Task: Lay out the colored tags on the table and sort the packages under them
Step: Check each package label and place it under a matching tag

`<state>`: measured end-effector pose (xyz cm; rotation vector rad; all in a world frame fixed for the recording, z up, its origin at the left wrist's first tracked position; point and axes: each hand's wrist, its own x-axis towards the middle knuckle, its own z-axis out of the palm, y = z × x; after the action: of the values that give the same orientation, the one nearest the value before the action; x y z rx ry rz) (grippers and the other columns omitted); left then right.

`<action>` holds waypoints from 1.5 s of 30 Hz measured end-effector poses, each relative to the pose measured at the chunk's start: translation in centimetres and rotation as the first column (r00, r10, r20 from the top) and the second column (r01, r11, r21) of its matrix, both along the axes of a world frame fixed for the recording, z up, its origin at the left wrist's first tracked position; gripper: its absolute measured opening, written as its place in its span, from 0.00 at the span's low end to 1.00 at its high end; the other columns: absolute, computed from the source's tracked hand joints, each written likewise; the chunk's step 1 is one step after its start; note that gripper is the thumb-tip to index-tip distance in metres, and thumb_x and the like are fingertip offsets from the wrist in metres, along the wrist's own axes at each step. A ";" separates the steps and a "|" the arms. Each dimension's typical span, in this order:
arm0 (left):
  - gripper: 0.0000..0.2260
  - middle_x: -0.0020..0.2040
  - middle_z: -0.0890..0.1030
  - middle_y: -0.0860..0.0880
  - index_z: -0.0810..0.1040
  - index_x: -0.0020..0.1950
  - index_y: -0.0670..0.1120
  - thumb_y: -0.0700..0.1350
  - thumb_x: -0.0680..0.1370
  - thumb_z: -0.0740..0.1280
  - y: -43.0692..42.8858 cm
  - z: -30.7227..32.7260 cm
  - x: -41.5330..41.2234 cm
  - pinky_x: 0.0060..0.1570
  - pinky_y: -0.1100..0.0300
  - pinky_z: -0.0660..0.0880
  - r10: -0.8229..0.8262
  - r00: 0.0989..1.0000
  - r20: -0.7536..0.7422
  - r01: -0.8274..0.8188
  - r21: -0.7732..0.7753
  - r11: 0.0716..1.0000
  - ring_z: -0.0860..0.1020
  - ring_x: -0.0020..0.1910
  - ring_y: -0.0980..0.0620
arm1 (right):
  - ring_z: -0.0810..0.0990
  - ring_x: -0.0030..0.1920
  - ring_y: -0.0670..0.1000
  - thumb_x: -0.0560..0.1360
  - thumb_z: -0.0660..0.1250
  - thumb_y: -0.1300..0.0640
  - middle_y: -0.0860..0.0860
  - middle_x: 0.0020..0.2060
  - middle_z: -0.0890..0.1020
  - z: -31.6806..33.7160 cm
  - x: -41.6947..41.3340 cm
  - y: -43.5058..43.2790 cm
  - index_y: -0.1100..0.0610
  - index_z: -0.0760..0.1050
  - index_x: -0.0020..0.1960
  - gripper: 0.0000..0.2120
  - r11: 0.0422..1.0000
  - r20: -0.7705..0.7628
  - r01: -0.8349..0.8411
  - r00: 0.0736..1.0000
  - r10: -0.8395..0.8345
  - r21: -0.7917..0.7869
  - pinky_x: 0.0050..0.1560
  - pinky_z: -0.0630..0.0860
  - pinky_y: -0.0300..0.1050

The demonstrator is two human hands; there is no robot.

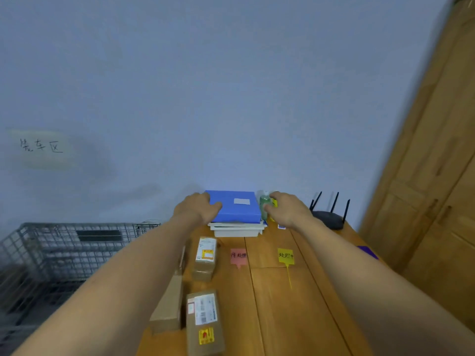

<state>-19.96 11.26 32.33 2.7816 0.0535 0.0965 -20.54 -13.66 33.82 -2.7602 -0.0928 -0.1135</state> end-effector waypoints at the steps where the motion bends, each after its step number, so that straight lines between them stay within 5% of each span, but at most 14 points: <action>1: 0.26 0.70 0.74 0.47 0.69 0.74 0.47 0.61 0.81 0.55 1.4 -0.1 0.7 0.60 0.51 0.73 -0.014 1.000 -0.009 0.014 -0.041 0.999 0.74 0.65 0.44 | 0.72 0.70 0.58 0.81 0.59 0.44 0.54 0.73 0.73 0.2 0.6 1.6 0.54 0.65 0.76 0.27 1.000 0.007 0.011 1.000 -0.011 0.012 0.66 0.73 0.53; 8: 0.17 0.61 0.78 0.45 0.75 0.62 0.46 0.56 0.81 0.59 9.3 -3.1 3.9 0.51 0.52 0.75 -0.059 0.996 -0.074 0.055 -0.063 0.997 0.74 0.52 0.47 | 0.72 0.71 0.56 0.80 0.60 0.44 0.53 0.73 0.72 -1.0 3.8 11.9 0.55 0.65 0.76 0.27 0.999 -0.002 -0.033 0.999 0.033 0.037 0.68 0.71 0.51; 15: 0.20 0.66 0.77 0.43 0.73 0.69 0.47 0.54 0.81 0.57 11.6 -7.2 8.4 0.59 0.49 0.75 -0.079 0.991 -0.110 0.075 -0.039 0.996 0.74 0.63 0.41 | 0.70 0.72 0.57 0.81 0.59 0.45 0.53 0.75 0.69 -5.1 9.4 14.5 0.54 0.63 0.78 0.28 0.999 -0.093 -0.033 0.995 0.034 0.011 0.68 0.71 0.53; 20: 0.16 0.65 0.78 0.43 0.77 0.65 0.45 0.51 0.82 0.59 10.4 -11.6 12.0 0.56 0.52 0.75 -0.107 0.975 -0.195 0.083 -0.125 0.989 0.76 0.60 0.43 | 0.69 0.72 0.57 0.81 0.60 0.46 0.54 0.74 0.71 -9.5 13.3 15.0 0.56 0.64 0.77 0.27 0.999 -0.157 -0.041 0.987 0.044 0.021 0.67 0.70 0.53; 26: 0.18 0.66 0.78 0.44 0.72 0.72 0.44 0.48 0.83 0.62 7.1 -19.2 15.2 0.50 0.59 0.72 -0.093 0.947 -0.306 0.003 -0.282 0.959 0.77 0.61 0.46 | 0.77 0.62 0.55 0.80 0.61 0.48 0.54 0.65 0.78 -17.3 17.3 15.2 0.57 0.72 0.68 0.20 0.994 -0.263 0.009 0.965 0.019 0.106 0.54 0.72 0.45; 30: 0.16 0.63 0.80 0.43 0.74 0.69 0.44 0.46 0.82 0.62 6.5 -24.5 17.4 0.48 0.57 0.74 -0.076 0.938 -0.339 -0.033 -0.304 0.952 0.78 0.54 0.47 | 0.75 0.38 0.44 0.81 0.61 0.53 0.48 0.41 0.78 -23.5 19.1 15.5 0.55 0.74 0.49 0.06 0.990 -0.362 0.007 0.931 0.044 0.138 0.39 0.76 0.41; 32: 0.14 0.61 0.81 0.43 0.75 0.67 0.44 0.43 0.81 0.62 6.4 -26.9 18.1 0.46 0.56 0.72 -0.050 0.937 -0.344 -0.048 -0.271 0.961 0.78 0.51 0.46 | 0.75 0.36 0.45 0.81 0.60 0.55 0.47 0.38 0.77 -26.2 19.4 15.9 0.54 0.73 0.46 0.06 0.992 -0.408 -0.019 0.911 0.069 0.125 0.36 0.74 0.42; 37: 0.10 0.55 0.81 0.43 0.76 0.60 0.42 0.44 0.81 0.62 6.0 -31.0 19.1 0.43 0.55 0.73 0.047 0.915 -0.401 -0.105 -0.122 0.987 0.78 0.48 0.45 | 0.75 0.38 0.46 0.80 0.60 0.56 0.49 0.44 0.78 -32.0 19.6 16.1 0.51 0.73 0.50 0.03 0.980 -0.441 0.001 0.893 0.089 0.199 0.36 0.70 0.41; 41: 0.13 0.57 0.82 0.42 0.77 0.61 0.40 0.46 0.83 0.59 5.4 -33.4 19.6 0.48 0.54 0.77 0.083 0.895 -0.439 -0.174 -0.172 0.970 0.81 0.54 0.42 | 0.74 0.39 0.44 0.82 0.60 0.53 0.48 0.48 0.79 -35.0 19.6 16.3 0.53 0.77 0.65 0.14 0.932 -0.477 0.102 0.875 0.083 0.348 0.36 0.68 0.39; 45: 0.13 0.51 0.81 0.45 0.77 0.60 0.42 0.48 0.83 0.59 5.3 -33.9 19.0 0.37 0.59 0.74 0.114 0.905 -0.411 -0.237 -0.261 0.936 0.80 0.47 0.47 | 0.78 0.43 0.45 0.82 0.61 0.53 0.49 0.54 0.83 -35.2 19.1 16.2 0.53 0.78 0.66 0.15 0.886 -0.485 0.158 0.870 0.083 0.435 0.39 0.73 0.40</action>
<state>-0.93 16.59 -1.61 2.4354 0.3911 -0.3924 -1.40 2.50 -1.42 -2.2237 0.1149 0.5009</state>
